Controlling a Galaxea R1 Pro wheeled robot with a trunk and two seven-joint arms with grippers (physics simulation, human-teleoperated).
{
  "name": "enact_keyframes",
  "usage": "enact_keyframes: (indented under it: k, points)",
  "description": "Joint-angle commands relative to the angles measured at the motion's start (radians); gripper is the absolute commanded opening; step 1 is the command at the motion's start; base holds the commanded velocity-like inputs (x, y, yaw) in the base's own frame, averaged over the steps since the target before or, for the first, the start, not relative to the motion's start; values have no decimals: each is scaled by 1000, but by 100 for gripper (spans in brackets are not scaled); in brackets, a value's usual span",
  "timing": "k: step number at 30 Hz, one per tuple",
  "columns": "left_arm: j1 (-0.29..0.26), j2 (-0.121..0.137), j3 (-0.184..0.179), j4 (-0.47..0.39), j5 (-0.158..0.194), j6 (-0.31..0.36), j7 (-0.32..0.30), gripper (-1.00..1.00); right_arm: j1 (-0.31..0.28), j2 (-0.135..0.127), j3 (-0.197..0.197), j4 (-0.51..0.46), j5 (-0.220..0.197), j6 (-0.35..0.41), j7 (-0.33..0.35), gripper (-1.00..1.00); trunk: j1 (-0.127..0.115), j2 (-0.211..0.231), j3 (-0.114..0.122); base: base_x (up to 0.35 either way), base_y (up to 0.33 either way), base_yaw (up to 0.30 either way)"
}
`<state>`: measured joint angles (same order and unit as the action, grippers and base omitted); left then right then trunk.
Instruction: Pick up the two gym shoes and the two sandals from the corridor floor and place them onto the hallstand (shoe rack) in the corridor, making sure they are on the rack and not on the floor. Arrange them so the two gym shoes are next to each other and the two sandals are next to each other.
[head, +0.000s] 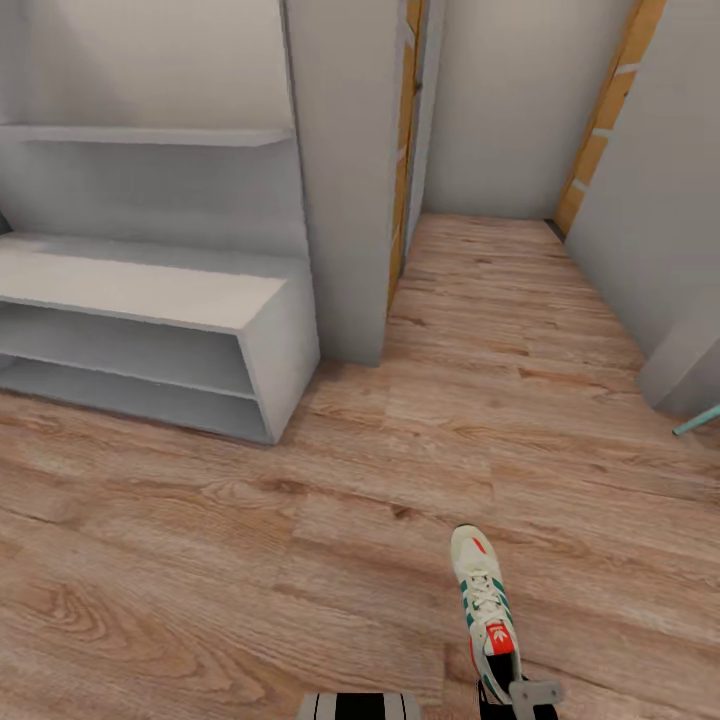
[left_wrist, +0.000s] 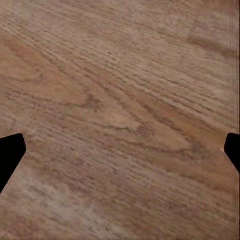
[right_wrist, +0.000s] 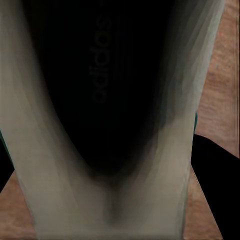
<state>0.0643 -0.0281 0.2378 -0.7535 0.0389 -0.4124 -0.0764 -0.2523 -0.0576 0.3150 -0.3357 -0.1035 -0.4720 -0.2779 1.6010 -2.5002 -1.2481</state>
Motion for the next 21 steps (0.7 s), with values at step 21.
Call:
enact_keyframes:
  k: [21]
  points:
    - [0,-1,1,-1,4,0,-8,100,-1,-1,9,1,-10,-3,-4,-100,0,0,10,0,0,-295]
